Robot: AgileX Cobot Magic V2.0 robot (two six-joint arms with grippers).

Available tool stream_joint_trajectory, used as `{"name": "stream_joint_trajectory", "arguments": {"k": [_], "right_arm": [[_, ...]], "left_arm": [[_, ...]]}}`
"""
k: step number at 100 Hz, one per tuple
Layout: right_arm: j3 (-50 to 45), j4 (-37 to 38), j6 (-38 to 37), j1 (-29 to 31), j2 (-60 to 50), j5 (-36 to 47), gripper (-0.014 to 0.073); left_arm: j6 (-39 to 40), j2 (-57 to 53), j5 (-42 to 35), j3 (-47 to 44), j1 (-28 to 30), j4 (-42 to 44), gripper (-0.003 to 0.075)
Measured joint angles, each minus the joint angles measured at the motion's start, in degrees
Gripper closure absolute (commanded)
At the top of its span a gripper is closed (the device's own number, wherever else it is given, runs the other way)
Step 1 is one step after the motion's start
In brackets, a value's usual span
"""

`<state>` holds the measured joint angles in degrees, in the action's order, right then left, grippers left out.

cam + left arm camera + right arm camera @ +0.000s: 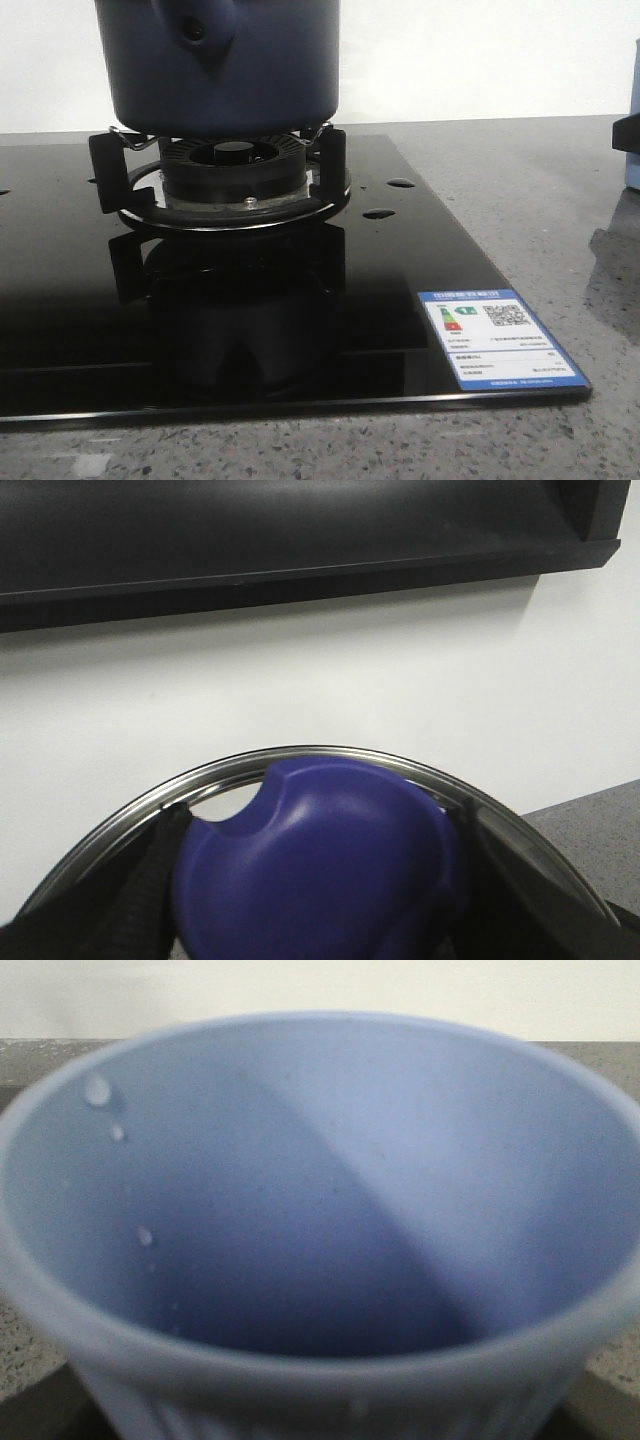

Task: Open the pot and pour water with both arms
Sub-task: 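Set the cup back on the counter and open the right gripper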

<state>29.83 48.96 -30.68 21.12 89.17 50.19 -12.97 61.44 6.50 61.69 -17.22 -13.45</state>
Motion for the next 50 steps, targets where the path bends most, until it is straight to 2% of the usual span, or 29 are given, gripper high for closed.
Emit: {"name": "stream_joint_trajectory", "arguments": {"k": [6, 13, 20, 24, 30, 50], "right_arm": [[0.0, 0.0, 0.0, 0.0, 0.0, 0.1, 0.0340], [0.0, -0.1, 0.0, 0.0, 0.1, 0.2, 0.0270], [0.0, -0.1, 0.0, 0.0, 0.1, 0.3, 0.0137], [0.0, -0.1, 0.0, 0.0, 0.1, 0.3, 0.0028], [0.0, -0.1, 0.0, 0.0, 0.1, 0.1, -0.0069], [0.0, 0.5, 0.0, 0.0, -0.8, -0.6, -0.0048]], "left_arm": [[0.0, 0.0, 0.0, 0.0, 0.0, 0.0, 0.0369], [0.0, 0.0, 0.1, 0.0, 0.0, 0.0, 0.0369], [0.0, 0.0, 0.1, 0.0, 0.0, 0.0, 0.0369], [0.0, 0.0, 0.1, 0.0, 0.0, 0.0, 0.0369], [0.0, 0.0, 0.1, 0.0, 0.0, 0.0, 0.0369], [0.0, 0.0, 0.2, 0.0, 0.0, 0.0, 0.0369]]}}
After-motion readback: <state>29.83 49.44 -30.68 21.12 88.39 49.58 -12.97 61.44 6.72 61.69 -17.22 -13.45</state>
